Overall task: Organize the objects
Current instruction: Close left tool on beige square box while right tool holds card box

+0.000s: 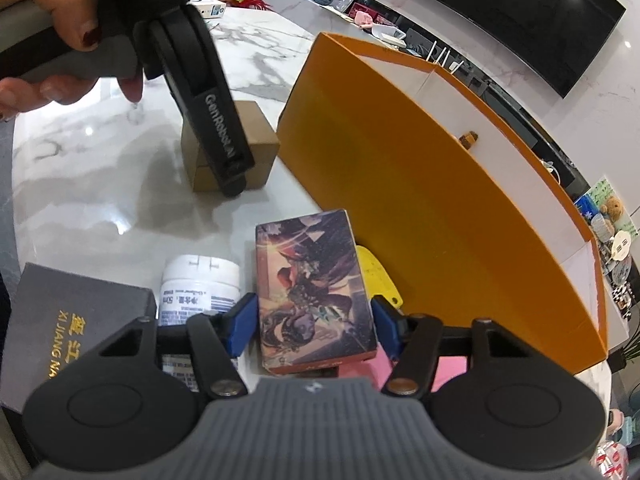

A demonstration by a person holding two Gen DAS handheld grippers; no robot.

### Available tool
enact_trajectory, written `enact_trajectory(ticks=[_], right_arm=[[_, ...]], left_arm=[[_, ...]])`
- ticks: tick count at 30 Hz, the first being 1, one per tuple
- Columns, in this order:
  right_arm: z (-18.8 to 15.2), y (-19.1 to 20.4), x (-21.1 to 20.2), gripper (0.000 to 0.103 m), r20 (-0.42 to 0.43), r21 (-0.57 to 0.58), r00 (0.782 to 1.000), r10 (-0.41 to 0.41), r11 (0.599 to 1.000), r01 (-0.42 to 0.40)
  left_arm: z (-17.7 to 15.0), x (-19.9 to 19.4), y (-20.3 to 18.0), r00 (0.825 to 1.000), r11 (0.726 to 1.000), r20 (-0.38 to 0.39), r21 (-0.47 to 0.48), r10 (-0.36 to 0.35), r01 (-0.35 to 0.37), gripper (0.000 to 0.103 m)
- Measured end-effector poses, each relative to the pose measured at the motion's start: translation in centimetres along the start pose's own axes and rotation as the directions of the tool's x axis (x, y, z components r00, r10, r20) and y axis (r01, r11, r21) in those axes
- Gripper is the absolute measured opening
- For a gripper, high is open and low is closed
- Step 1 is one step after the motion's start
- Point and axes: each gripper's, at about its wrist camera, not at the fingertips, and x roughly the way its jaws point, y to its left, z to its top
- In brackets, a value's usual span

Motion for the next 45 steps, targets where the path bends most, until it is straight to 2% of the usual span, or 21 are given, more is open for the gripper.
enact_trajectory(ticks=[5, 14, 16, 22, 26, 30, 32, 34, 38, 45], right_arm=[[0.3, -0.1, -0.3, 0.062, 0.005, 0.028, 1.0, 0.015, 0.999, -0.016], [0.4, -1.0, -0.9, 0.062, 0.0, 0.144, 0.999, 0.053, 0.988, -0.052], [-0.4, -1.4, -0.3, 0.062, -0.012, 0.136, 0.999, 0.047, 0.99, -0.045], [0.0, -0.5, 0.6, 0.063, -0.019, 0.079, 1.0, -0.003, 0.997, 0.005], [0.4, -0.2, 0.9, 0.072, -0.014, 0.072, 1.0, -0.021, 0.997, 0.022], [0.5, -0.1, 1.1, 0.073, -0.009, 0.079, 1.0, -0.022, 0.997, 0.022], [0.5, -0.4, 1.1, 0.072, -0.01, 0.1, 1.0, -0.006, 0.995, 0.007], [0.5, -0.8, 1.1, 0.065, -0.012, 0.133, 0.999, 0.036, 0.991, -0.034], [0.5, -0.8, 0.8, 0.064, -0.017, 0.154, 0.998, 0.065, 0.986, -0.061], [0.8, -1.9, -0.2, 0.063, 0.012, 0.275, 0.993, 0.12, 0.954, -0.118]], left_arm=[[0.0, -0.2, 0.4, 1.0, 1.0, 0.0, -0.017, -0.024, 0.024, 0.07], [-0.1, -0.6, 0.3, 1.0, 1.0, 0.012, -0.01, -0.003, 0.003, 0.068], [-0.1, -0.5, 0.3, 1.0, 1.0, 0.012, -0.01, -0.001, 0.001, 0.068], [-0.2, -0.5, 0.2, 1.0, 1.0, 0.014, 0.0, 0.007, -0.007, 0.068], [-0.2, -0.4, 0.2, 1.0, 1.0, 0.008, 0.001, 0.007, -0.007, 0.068], [-0.3, -0.3, 0.1, 1.0, 1.0, 0.005, 0.009, 0.014, -0.014, 0.068], [-0.3, -0.2, 0.1, 1.0, 1.0, 0.005, 0.009, 0.014, -0.014, 0.068], [-0.3, -0.3, 0.0, 1.0, 1.0, 0.004, 0.009, 0.014, -0.014, 0.068], [-0.3, -0.3, 0.1, 1.0, 1.0, 0.003, 0.008, 0.014, -0.014, 0.068], [-0.3, -0.8, 0.6, 1.0, 0.999, 0.009, -0.023, -0.026, 0.026, 0.068]])
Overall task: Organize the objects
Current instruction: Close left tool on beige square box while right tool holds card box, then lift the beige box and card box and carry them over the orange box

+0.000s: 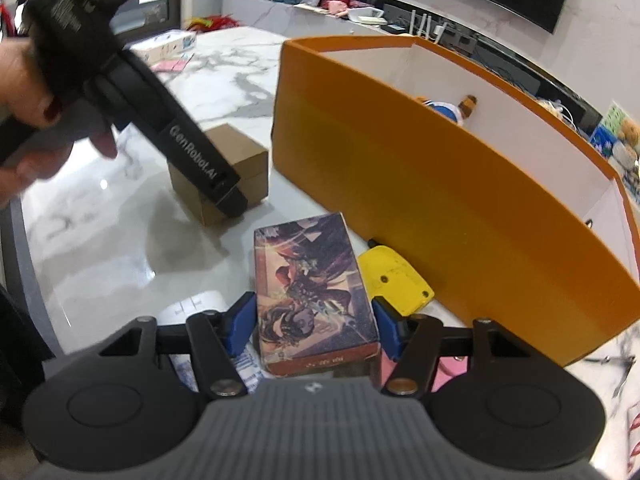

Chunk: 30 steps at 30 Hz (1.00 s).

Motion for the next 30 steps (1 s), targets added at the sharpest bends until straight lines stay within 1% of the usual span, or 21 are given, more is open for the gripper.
enact_trajectory(ticks=[6, 9, 14, 20, 26, 30], right_arm=[[0.2, -1.0, -0.1, 0.062, 0.033, 0.082, 0.999, 0.04, 0.996, -0.042], [0.4, -1.6, -0.1, 0.062, 0.032, 0.11, 0.998, 0.048, 0.993, -0.051], [0.2, -0.7, 0.4, 0.062, -0.014, 0.061, 1.0, 0.018, 0.998, -0.017], [0.7, -0.5, 1.1, 0.063, -0.017, 0.037, 1.0, -0.025, 0.999, 0.026], [1.0, -0.5, 1.9, 0.065, -0.029, 0.051, 0.999, -0.02, 0.998, 0.022], [1.2, -0.2, 2.0, 0.067, -0.035, 0.048, 0.999, -0.031, 0.998, 0.033]], left_arm=[[0.0, -0.6, -0.2, 1.0, 1.0, 0.011, 0.006, -0.012, 0.012, 0.068], [0.0, -0.8, -0.4, 1.0, 1.0, 0.012, 0.009, -0.007, 0.007, 0.068], [0.0, -0.6, -0.4, 1.0, 1.0, 0.005, 0.012, 0.007, -0.007, 0.068], [-0.2, -0.4, -0.2, 1.0, 1.0, -0.007, 0.011, 0.017, -0.017, 0.068], [-0.2, -0.2, -0.1, 1.0, 1.0, -0.014, 0.013, 0.026, -0.025, 0.068], [-0.2, -0.1, -0.1, 1.0, 1.0, -0.015, 0.013, 0.025, -0.024, 0.068]])
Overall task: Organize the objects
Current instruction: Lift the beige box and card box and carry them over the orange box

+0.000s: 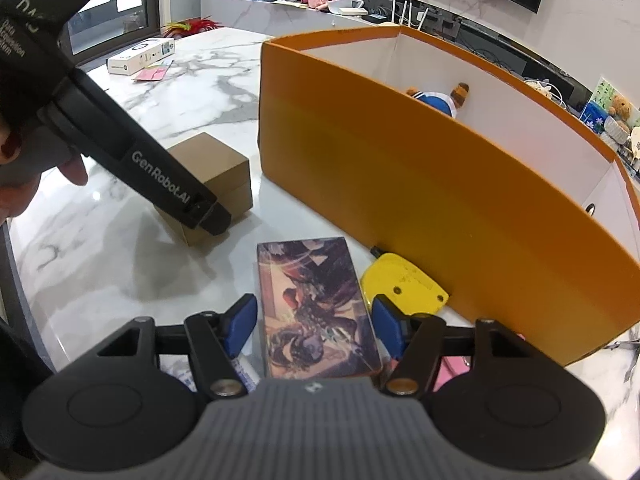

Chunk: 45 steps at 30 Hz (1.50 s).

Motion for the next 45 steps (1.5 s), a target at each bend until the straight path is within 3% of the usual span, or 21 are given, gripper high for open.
enact_trajectory(ticks=[9, 14, 20, 28, 39, 45], right_arm=[[-0.3, -2.3, 0.3, 0.063, -0.025, 0.172, 0.993, 0.118, 0.979, -0.112], [-0.2, -1.1, 1.3, 0.061, -0.035, 0.121, 0.995, 0.09, 0.989, -0.085], [0.3, -1.0, 1.6, 0.06, -0.015, 0.147, 0.996, 0.085, 0.986, -0.082], [0.5, -2.1, 0.8, 0.06, 0.053, 0.264, 0.977, 0.208, 0.94, -0.214], [0.5, -4.9, -2.9, 0.06, 0.196, 0.375, 0.949, 0.246, 0.875, -0.305], [0.3, -6.0, -5.6, 0.06, 0.252, 0.393, 0.939, 0.233, 0.862, -0.319]], left_arm=[[0.0, 0.2, 0.2, 1.0, 1.0, -0.005, -0.003, 0.009, -0.009, 0.068], [0.1, 0.3, 0.4, 1.0, 1.0, -0.006, 0.0, 0.006, -0.006, 0.068], [0.1, 0.3, 0.5, 1.0, 1.0, -0.007, -0.002, 0.011, -0.011, 0.068], [0.2, 0.1, 1.0, 1.0, 1.0, -0.004, -0.015, 0.005, -0.005, 0.068], [0.2, -0.7, 1.3, 1.0, 1.0, 0.011, -0.022, -0.003, 0.003, 0.068], [0.1, -2.2, 1.1, 0.999, 1.0, 0.026, -0.018, -0.024, 0.025, 0.068]])
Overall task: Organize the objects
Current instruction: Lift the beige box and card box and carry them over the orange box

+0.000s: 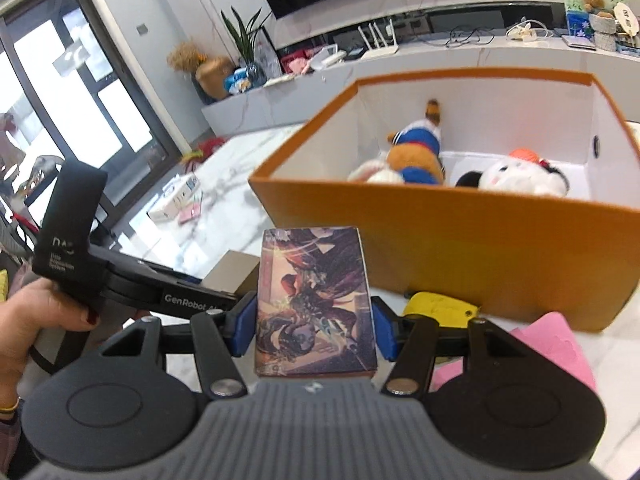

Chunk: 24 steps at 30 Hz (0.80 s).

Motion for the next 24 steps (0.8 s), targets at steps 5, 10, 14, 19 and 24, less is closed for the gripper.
enact_trajectory(ticks=[5, 10, 14, 19, 24], right_arm=[[0.1, -0.7, -2.3, 0.06, 0.038, 0.038, 0.999, -0.015, 0.999, 0.013], [0.2, -1.4, -4.3, 0.06, 0.07, 0.065, 0.997, -0.038, 0.997, 0.033], [0.1, -1.5, -5.9, 0.06, 0.101, 0.073, 0.994, -0.039, 0.997, 0.032], [0.4, -1.6, -7.9, 0.06, 0.143, 0.086, 0.989, -0.047, 0.996, 0.035], [1.8, -1.9, -9.8, 0.06, 0.196, 0.091, 0.976, -0.095, 0.993, 0.078]], left_arm=[[-0.3, -1.6, -0.2, 1.0, 1.0, 0.023, 0.003, 0.006, -0.006, 0.068], [-0.8, -3.3, -0.4, 0.998, 1.0, 0.053, 0.007, 0.015, -0.015, 0.068], [-1.2, -5.0, -0.7, 0.996, 1.0, 0.088, 0.017, 0.012, -0.014, 0.068], [-1.2, -7.4, -1.2, 0.99, 1.0, 0.144, 0.007, 0.003, -0.004, 0.068], [0.3, -9.3, -2.7, 0.98, 1.0, 0.2, 0.016, 0.007, -0.011, 0.068]])
